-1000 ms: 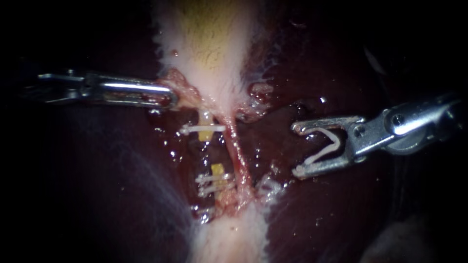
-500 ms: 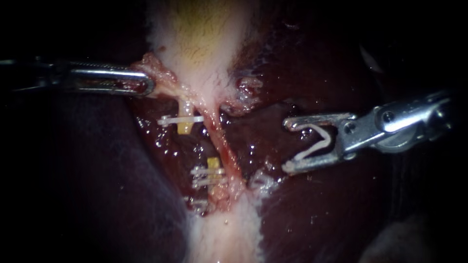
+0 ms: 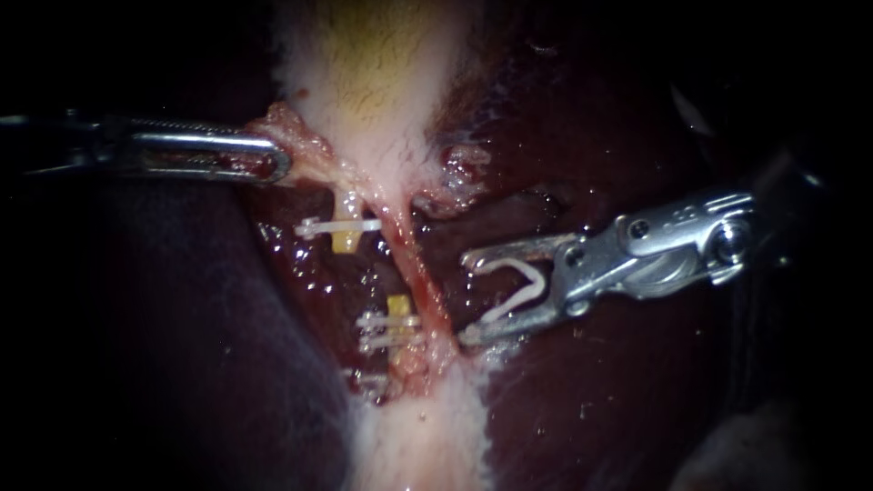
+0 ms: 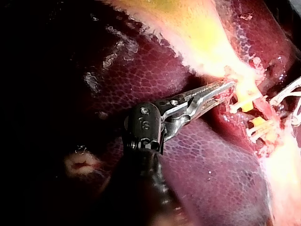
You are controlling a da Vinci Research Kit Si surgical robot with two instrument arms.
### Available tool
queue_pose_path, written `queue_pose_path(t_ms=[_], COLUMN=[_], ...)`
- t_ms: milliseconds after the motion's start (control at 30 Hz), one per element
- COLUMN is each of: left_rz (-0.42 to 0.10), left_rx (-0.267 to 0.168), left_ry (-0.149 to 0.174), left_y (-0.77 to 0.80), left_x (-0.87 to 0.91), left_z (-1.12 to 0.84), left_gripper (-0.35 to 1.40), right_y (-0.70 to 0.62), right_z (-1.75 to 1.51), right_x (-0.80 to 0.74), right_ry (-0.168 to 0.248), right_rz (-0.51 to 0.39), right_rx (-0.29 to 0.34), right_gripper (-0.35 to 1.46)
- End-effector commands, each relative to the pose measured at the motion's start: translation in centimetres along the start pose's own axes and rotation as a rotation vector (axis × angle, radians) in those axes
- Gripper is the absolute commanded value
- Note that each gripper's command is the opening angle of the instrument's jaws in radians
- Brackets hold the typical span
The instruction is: Clipping first clip right tube
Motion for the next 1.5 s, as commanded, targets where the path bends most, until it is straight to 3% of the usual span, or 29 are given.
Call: queue_pose_path(t_ms=[33,367,733,1233,1500], left_rz=[-0.001,-0.001,-0.001,-0.001,-0.001], left_rx=[0.000,0.000,0.000,0.000,-0.001], left_ry=[0.000,0.000,0.000,0.000,0.000], left_y=[0.00,-0.01,-0.04,-0.04,-0.07], left_x=[0.00,0.01,0.01,0.02,0.02], left_z=[0.00,0.01,0.02,0.04,0.01], left_gripper=[-0.35,-0.35,-0.35,-0.35,-0.35], right_y=[0.01,0.00,-0.09,-0.09,-0.17], right_z=[0.07,0.41,0.49,0.74,0.65], right_x=[0.00,0.07,0.09,-0.09,-0.05], right_ry=[0.015,0.123,0.135,0.125,0.161], right_rz=[0.008,0.080,0.106,0.118,0.126], right_rx=[0.012,0.091,0.102,0.100,0.121], right_gripper=[0.45,0.45,0.45,0.45,0.45])
